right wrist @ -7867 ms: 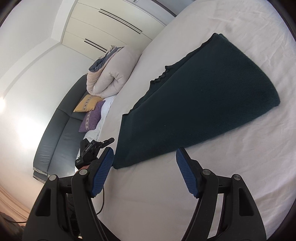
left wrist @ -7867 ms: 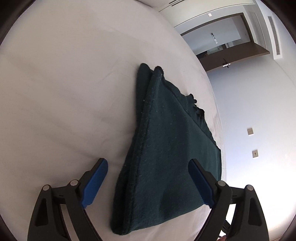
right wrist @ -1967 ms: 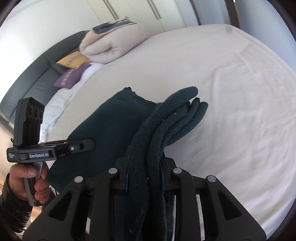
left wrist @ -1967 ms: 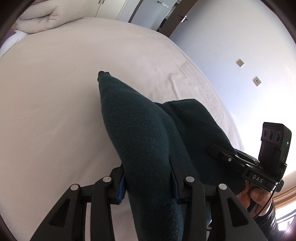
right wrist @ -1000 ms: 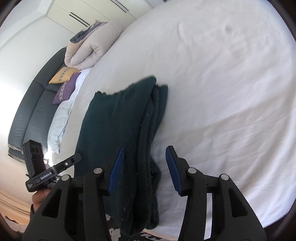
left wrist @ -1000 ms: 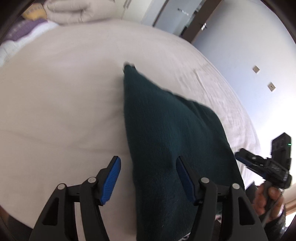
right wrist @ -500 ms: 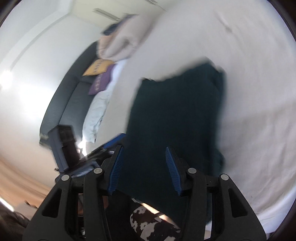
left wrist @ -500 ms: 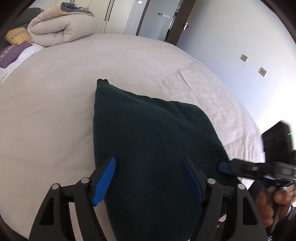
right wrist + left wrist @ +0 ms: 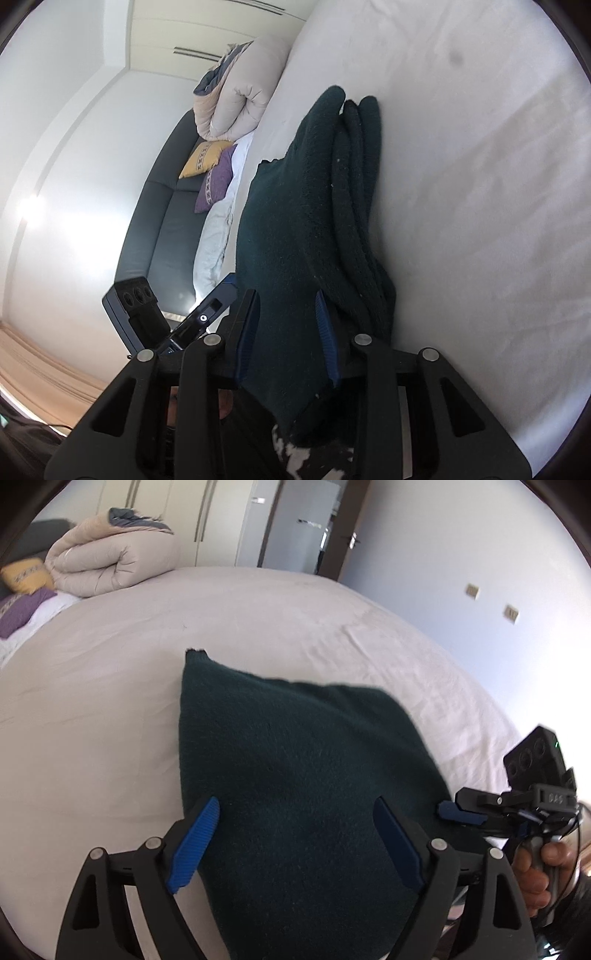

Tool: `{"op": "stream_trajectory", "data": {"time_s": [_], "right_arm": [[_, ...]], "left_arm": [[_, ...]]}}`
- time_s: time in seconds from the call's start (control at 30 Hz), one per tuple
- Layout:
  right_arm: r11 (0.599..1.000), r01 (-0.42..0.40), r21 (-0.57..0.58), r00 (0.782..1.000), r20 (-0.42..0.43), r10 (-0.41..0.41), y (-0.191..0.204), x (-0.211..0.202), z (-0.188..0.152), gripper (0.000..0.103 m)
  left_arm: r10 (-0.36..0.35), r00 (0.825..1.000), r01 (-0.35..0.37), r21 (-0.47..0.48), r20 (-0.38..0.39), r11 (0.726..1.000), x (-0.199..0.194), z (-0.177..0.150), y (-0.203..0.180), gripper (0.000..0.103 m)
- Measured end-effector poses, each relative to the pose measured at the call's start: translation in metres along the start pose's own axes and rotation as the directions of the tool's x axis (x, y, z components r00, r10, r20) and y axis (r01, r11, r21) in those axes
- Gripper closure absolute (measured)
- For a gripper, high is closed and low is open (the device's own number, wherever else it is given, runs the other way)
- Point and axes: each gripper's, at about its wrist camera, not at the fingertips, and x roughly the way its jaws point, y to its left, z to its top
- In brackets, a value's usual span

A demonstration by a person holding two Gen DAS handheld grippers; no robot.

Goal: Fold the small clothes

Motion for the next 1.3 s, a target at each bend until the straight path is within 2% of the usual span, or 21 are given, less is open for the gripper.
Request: {"op": "stream_trajectory", "data": {"time_s": [0.2,0.33,0.43,0.5,0.6,0.67,0.73,0.77,0.8,0.87,0.9,0.93,0.97,1.03,1.07,1.1,1.17,1.23,1.27,1.3], "right_arm": [[0.999,-0.039,-0.032,0.997,0.067,0.041,0.031,-0.010,0.033,0.071],[0.999,-0.031,-0.042,0.998,0.047,0.033,0.037,0.008,0.057,0.071],[1.000,0.002,0.022,0.999,0.036,-0.003,0.016,0.024,0.070,0.071],[0.997,0.040,0.069,0.999,0.023,-0.042,-0.004,0.032,0.072,0.070],[0.996,-0.011,0.088,0.998,0.058,0.006,-0.018,0.025,0.064,0.071],[0.998,0.021,0.066,0.997,0.073,-0.026,-0.017,0.015,0.060,0.070],[0.995,0.097,0.023,0.991,0.090,-0.098,-0.009,0.003,0.058,0.070],[0.991,0.130,-0.001,0.986,0.107,-0.129,-0.003,-0.005,0.056,0.066],[0.987,0.160,-0.024,0.979,0.129,-0.155,0.004,-0.013,0.054,0.057],[0.973,0.216,-0.085,0.961,0.193,-0.196,0.026,-0.034,0.049,0.054],[0.961,0.248,-0.123,0.950,0.227,-0.216,0.040,-0.045,0.047,0.054],[0.945,0.283,-0.163,0.935,0.265,-0.234,0.057,-0.053,0.045,0.054],[0.928,0.315,-0.197,0.922,0.297,-0.250,0.072,-0.059,0.043,0.050],[0.878,0.401,-0.260,0.879,0.380,-0.289,0.107,-0.067,0.039,0.043],[0.854,0.435,-0.286,0.858,0.420,-0.296,0.123,-0.070,0.037,0.038],[0.825,0.471,-0.312,0.832,0.467,-0.298,0.139,-0.076,0.033,0.035],[0.774,0.528,-0.349,0.775,0.570,-0.272,0.169,-0.086,0.021,0.017],[0.747,0.542,-0.386,0.734,0.651,-0.196,0.195,-0.098,0.006,0.006],[0.738,0.537,-0.408,0.720,0.677,-0.150,0.205,-0.104,-0.001,0.001],[0.725,0.539,-0.428,0.699,0.708,-0.102,0.215,-0.110,-0.009,0.000]], "left_arm": [[-0.009,0.997,0.010,-0.011,0.078,1.000,-0.017,0.013,-0.004,0.016],[-0.024,0.999,0.025,-0.003,0.046,1.000,-0.004,0.014,-0.009,0.016],[-0.027,1.000,0.026,-0.033,-0.007,0.999,0.014,0.009,-0.003,0.016],[-0.021,1.000,0.021,-0.033,-0.007,0.999,0.017,0.005,0.000,0.016],[-0.028,1.000,0.028,-0.026,-0.001,0.999,0.015,0.005,0.001,0.016],[-0.022,1.000,0.022,-0.032,-0.001,0.999,0.012,0.006,0.001,0.016],[-0.010,1.000,0.011,-0.036,0.019,0.999,0.004,0.008,0.000,0.016],[0.006,0.999,-0.005,-0.028,0.049,1.000,-0.004,0.010,-0.001,0.016],[0.030,0.996,-0.029,-0.014,0.081,0.999,-0.013,0.012,-0.004,0.015],[0.087,0.981,-0.093,0.028,0.171,0.995,-0.035,0.016,-0.014,0.003],[0.108,0.970,-0.121,0.047,0.217,0.991,-0.047,0.018,-0.019,0.000],[0.152,0.941,-0.182,0.075,0.302,0.980,-0.065,0.020,-0.028,0.000],[0.181,0.917,-0.227,0.092,0.356,0.970,-0.077,0.022,-0.034,0.000],[0.242,0.862,-0.326,0.123,0.445,0.937,-0.100,0.025,-0.050,0.000],[0.275,0.835,-0.378,0.133,0.476,0.916,-0.111,0.027,-0.058,0.000],[0.300,0.817,-0.413,0.135,0.493,0.901,-0.118,0.029,-0.064,0.000],[0.353,0.770,-0.467,0.093,0.532,0.879,-0.138,0.033,-0.073,0.000],[0.404,0.749,-0.493,0.034,0.525,0.869,-0.153,0.033,-0.077,0.000],[0.415,0.753,-0.498,0.030,0.512,0.867,-0.158,0.035,-0.079,0.000],[0.397,0.768,-0.483,0.049,0.503,0.874,-0.162,0.036,-0.080,0.000]]}}
